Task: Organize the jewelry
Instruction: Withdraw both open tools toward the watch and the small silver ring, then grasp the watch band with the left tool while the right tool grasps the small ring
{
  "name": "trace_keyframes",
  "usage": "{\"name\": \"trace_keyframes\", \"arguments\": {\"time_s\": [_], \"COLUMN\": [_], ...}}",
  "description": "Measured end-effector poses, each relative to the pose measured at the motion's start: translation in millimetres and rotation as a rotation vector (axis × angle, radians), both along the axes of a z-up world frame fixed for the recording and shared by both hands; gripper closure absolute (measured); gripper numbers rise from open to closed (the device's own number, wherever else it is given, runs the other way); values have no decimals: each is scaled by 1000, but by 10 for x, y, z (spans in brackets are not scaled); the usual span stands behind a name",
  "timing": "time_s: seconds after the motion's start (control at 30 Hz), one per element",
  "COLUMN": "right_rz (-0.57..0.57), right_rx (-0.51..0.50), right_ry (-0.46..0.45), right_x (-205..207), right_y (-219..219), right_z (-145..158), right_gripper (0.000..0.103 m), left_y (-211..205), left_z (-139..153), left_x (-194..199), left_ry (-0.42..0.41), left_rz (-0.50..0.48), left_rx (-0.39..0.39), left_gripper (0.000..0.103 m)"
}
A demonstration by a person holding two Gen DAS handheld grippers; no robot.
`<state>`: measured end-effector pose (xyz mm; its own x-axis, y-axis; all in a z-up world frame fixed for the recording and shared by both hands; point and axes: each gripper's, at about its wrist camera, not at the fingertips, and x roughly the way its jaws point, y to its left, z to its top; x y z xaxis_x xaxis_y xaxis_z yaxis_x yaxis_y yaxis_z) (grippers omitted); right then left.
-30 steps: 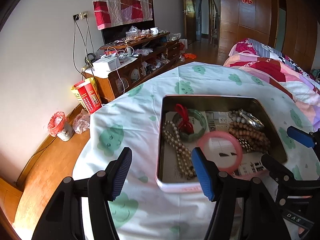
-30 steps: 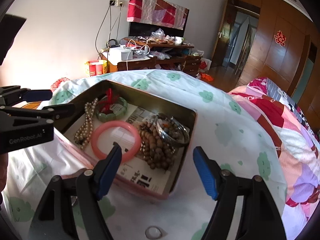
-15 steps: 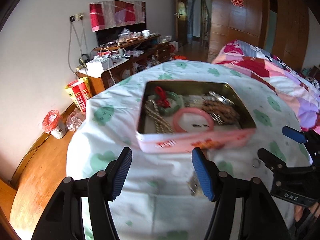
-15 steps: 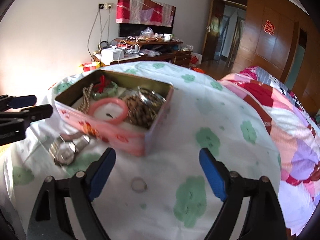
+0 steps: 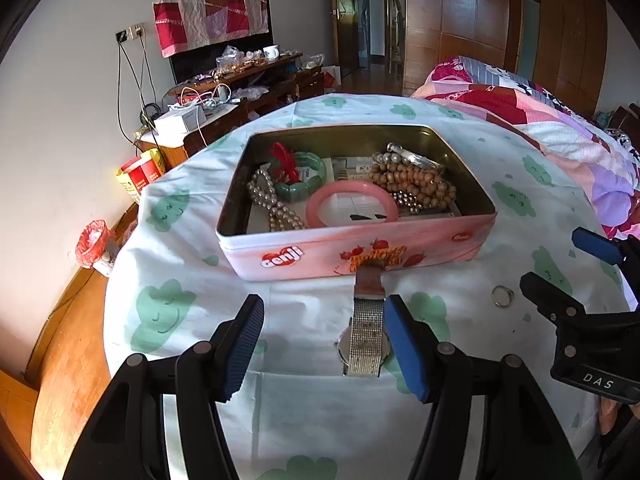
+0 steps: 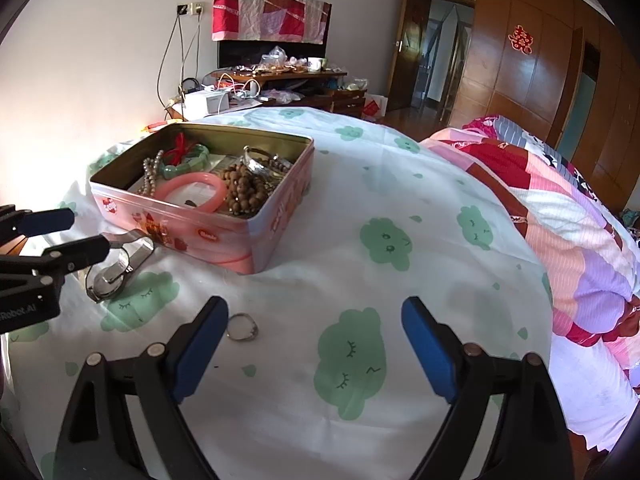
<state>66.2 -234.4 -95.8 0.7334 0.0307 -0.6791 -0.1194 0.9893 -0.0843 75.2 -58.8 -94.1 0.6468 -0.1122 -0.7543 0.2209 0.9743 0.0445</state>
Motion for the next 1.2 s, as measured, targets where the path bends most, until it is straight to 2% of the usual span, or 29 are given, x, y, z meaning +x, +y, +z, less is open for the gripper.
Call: {"name": "trace_keyframes", "arguments": {"time_s": [0.1, 0.17, 0.33, 0.5, 0.53, 0.57, 0.63, 0.77, 0.9, 1.1, 1.2], "right_rz": [-8, -14, -19, -5, -1, 2, 10, 33, 61, 112, 146], "right_rx": [21, 38, 61, 57, 54, 52, 50, 34, -16, -44, -36], "right_ry": [5, 5, 8, 24, 24, 23, 24, 27, 37, 92, 127], "right_x": [3, 0, 6, 19, 17, 12, 8, 0, 1, 50, 74], "right_y": [-34, -61, -84, -55, -50, -45, -34, 20, 126, 205, 216], "right_z": [-5, -4, -4, -25, -25, -26, -25, -29, -45, -121, -154], "right_gripper": [13, 13, 13, 13, 13, 13, 13, 13, 14, 37, 39], "left_y": [6, -22, -45, 7, 10, 14, -4, -5, 61, 247, 293], "left_z": [69, 81, -91, -198, -204, -200, -185, -175, -109, -103, -161], "left_x": [-53, -66, 22, 95, 89, 81, 59, 2, -34, -5, 20], "left_ry": [-18, -26, 5, 29, 24, 19, 19, -3, -52, -54, -35], "left_rz": [-9, -18, 0, 3, -4, -13, -42, -48, -10, 38, 50], "left_rx": [-32, -23, 26, 15, 9, -1, -8, 9, 63, 60, 46], "left_gripper": [40, 40, 40, 41, 51, 70, 87, 88, 88, 88, 88]}}
